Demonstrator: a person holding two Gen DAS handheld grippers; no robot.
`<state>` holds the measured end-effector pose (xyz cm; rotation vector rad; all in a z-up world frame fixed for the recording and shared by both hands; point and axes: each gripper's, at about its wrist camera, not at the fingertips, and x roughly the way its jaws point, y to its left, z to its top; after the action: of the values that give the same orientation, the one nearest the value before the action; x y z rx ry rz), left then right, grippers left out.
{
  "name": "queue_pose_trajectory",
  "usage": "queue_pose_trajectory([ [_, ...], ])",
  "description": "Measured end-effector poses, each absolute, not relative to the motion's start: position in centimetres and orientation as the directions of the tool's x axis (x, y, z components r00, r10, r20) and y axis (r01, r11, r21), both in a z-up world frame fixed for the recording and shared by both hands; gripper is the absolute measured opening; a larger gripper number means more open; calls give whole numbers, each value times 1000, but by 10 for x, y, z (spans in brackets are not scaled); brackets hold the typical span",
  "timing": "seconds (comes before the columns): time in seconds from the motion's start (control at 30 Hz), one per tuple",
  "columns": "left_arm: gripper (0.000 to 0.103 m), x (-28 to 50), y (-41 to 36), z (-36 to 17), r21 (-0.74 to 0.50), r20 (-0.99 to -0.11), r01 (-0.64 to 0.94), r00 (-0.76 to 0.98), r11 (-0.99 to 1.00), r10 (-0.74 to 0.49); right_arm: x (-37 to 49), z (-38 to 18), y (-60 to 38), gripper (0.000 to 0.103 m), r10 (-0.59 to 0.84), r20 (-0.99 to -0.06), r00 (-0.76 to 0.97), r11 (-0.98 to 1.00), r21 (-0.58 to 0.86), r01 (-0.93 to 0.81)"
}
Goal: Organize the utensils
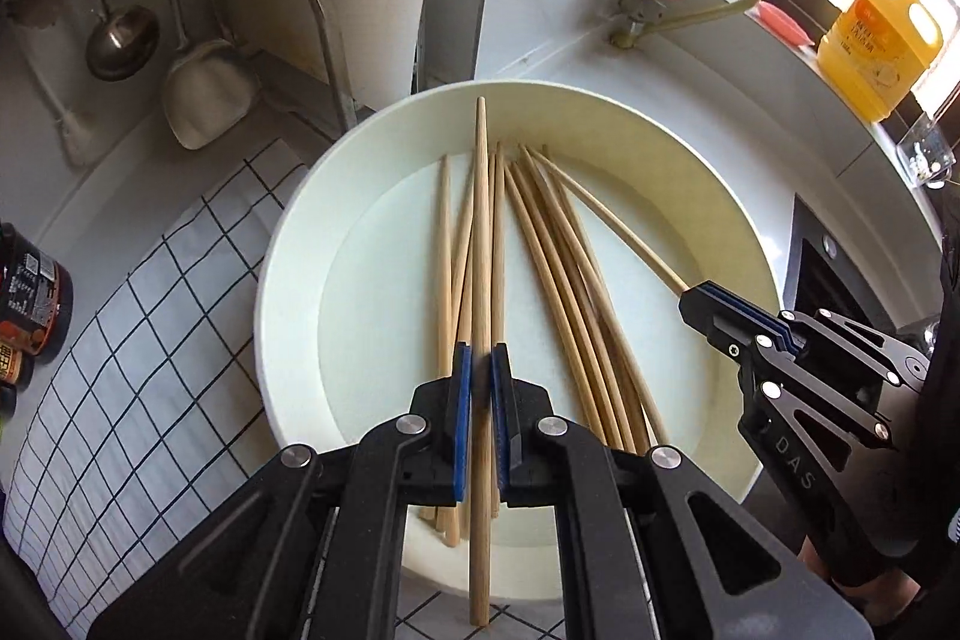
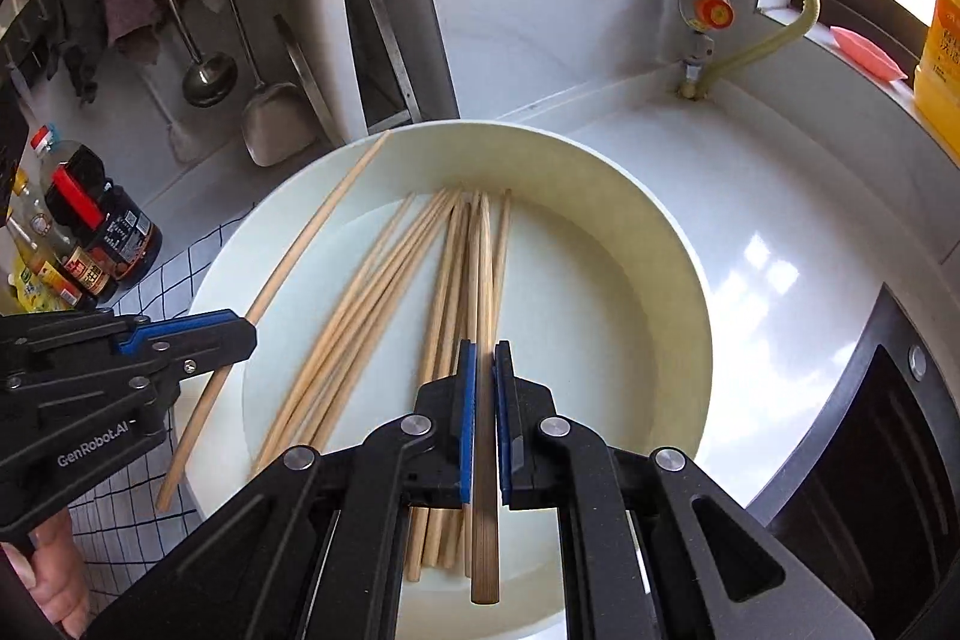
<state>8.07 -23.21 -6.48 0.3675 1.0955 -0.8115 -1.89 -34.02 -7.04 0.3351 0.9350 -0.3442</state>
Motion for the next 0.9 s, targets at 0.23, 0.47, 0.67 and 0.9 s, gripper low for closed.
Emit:
queue_pose_trajectory([
  [0.23, 17, 91, -245, -77, -95, -911, 722, 213, 685, -352, -12, -77, -343, 6, -118, -849, 515, 901, 126, 415],
  [0.47, 76, 98, -220, -51, -92, -877, 669, 296, 738, -378, -26, -60, -343, 22, -153, -844, 515, 892, 106, 440],
  [0.67, 86, 93, -198, -30, -69, -862, 629, 352, 775, -363, -42, -46, -330, 35, -138, -841, 523, 887, 130, 443],
  [0.9, 87, 76, -181, -14, -43, -842, 625, 398, 780, -365, -51, -33, -307, 41, -136, -835, 534, 902, 118, 415],
])
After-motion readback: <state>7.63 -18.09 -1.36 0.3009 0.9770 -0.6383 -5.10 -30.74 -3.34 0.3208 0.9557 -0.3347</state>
